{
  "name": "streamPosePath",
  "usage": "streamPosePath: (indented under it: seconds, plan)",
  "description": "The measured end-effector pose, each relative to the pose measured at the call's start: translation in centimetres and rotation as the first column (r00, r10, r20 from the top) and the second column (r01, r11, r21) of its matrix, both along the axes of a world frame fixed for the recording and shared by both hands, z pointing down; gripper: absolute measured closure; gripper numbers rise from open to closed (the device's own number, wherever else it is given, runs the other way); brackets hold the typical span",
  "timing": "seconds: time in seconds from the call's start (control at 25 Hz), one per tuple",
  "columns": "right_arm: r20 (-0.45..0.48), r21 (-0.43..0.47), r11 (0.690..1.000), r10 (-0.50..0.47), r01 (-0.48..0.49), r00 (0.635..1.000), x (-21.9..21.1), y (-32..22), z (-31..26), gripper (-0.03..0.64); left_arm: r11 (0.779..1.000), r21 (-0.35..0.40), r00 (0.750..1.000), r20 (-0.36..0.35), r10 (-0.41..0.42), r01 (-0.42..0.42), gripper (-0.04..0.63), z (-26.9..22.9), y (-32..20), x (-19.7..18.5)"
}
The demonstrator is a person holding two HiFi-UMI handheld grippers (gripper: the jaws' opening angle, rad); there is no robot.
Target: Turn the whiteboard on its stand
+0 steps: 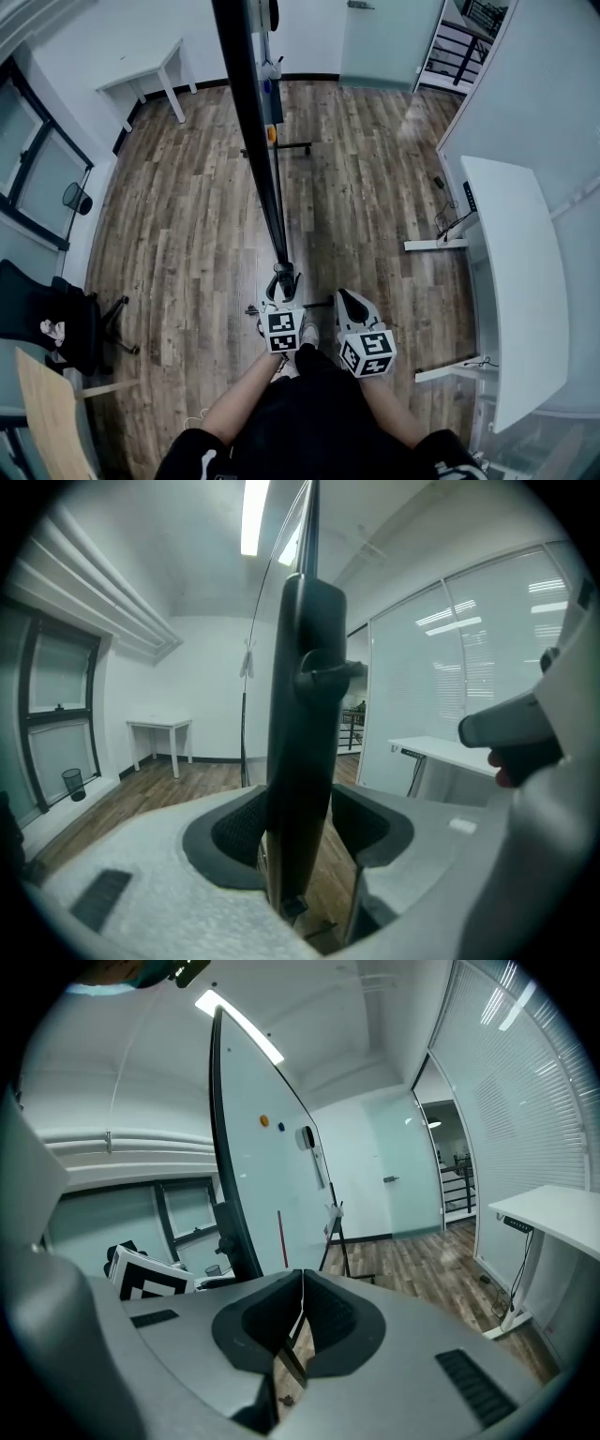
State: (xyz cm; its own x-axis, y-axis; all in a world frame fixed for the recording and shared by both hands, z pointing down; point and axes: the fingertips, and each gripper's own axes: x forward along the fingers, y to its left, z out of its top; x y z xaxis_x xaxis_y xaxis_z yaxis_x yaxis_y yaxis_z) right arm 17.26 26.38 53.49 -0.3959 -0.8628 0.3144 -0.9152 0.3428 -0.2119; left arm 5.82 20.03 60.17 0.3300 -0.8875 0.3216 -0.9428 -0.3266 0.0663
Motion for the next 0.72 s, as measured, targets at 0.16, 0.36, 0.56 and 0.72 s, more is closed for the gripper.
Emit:
streamPosePath:
  seconds: [0.16,0.36,0.56,0.72]
  plan:
    - [-0.001,0.007,1.0,-0.008,0.008,1.0,-0.7,0.0,-0.1,0.604,1.0,-0.03,0.999,-0.044,0.003,-0.005,0.373,-0.3,1.6,-1.0]
    - [0.001,0.0,1.0,-0.018,0.018,1.0,-1.0,0.3,0.2,0.604,0.999,-0.032,0.999,-0.039,0.007,-0.008,0.374,0.1,4.6,-2.3]
    - [0.007,-0.005,1.0,-0.026,0.026,1.0,-1.7,0.7,0.4,0.604,1.0,0.001,0.996,-0.088,-0.03,0.03,0.395,-2.3,6.8,-4.4]
    - [0.011,-0.004,1.0,-0.029,0.029,1.0,-2.1,1.1,0.0,0.604,0.994,0.076,0.994,-0.091,-0.067,0.074,0.468,-5.9,7.7,-6.1]
